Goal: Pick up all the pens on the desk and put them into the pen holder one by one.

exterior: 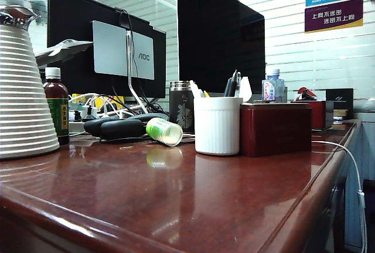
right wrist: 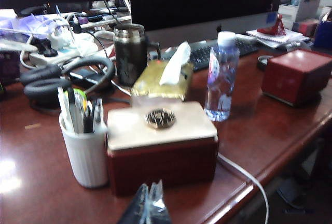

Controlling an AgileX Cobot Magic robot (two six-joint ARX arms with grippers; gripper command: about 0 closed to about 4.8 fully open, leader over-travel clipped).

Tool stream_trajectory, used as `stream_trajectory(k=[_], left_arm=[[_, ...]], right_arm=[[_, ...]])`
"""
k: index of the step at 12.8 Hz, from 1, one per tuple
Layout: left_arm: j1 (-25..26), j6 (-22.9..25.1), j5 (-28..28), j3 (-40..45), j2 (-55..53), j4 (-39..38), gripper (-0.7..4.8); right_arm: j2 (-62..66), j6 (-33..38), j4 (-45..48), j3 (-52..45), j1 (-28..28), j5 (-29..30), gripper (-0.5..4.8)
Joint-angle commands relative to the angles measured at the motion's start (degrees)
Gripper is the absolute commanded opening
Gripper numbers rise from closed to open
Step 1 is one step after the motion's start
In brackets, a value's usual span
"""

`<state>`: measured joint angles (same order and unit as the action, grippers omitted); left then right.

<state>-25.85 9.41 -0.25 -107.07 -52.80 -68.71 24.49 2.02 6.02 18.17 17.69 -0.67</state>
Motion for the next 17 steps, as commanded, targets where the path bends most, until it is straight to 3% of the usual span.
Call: stream_trajectory(k=[1, 3, 4, 5, 8, 11, 15, 17], left_arm=[[0.02, -5.92, 1.31, 38.47, 21.22, 28.06, -0.06], [0.02, -6.67, 3.34, 56.39, 29.81, 38.73, -0.06], [0.02, -9.68, 3.26, 68.76, 34.67, 48.54, -0.06], [0.02, -9.62, 2.75, 74.51, 35.32, 53.22, -0.06], [0.04, -9.42, -1.25, 83.45, 34.01, 59.49, -0.06], [0.59, -10.29, -3.54, 91.36, 35.47, 65.46, -0.06], [10.80, -10.03, -3.61, 100.37, 46.23, 67.67, -0.06], [15.52, -10.05, -3.61, 103.51, 51.65, 67.10, -0.06]], right_arm=[[-2.10, -0.11, 0.35, -2.43, 0.09, -0.66, 0.03], [-2.32, -0.09, 0.00, -2.43, 0.09, -0.48, 0.03], [-2.29, -0.13, -0.22, -2.43, 0.09, -0.52, 0.03], [-2.32, -0.13, -0.22, -2.43, 0.07, -0.85, 0.03], [-2.54, -0.13, -0.24, -2.43, -0.17, -0.72, 0.03], [-4.33, -0.13, -3.65, -2.43, -4.72, 0.57, 0.03], [-14.25, -0.15, -24.46, -2.43, -13.97, -4.02, 0.03], [-21.62, -0.15, -31.54, -2.43, -15.10, -5.25, 0.03]])
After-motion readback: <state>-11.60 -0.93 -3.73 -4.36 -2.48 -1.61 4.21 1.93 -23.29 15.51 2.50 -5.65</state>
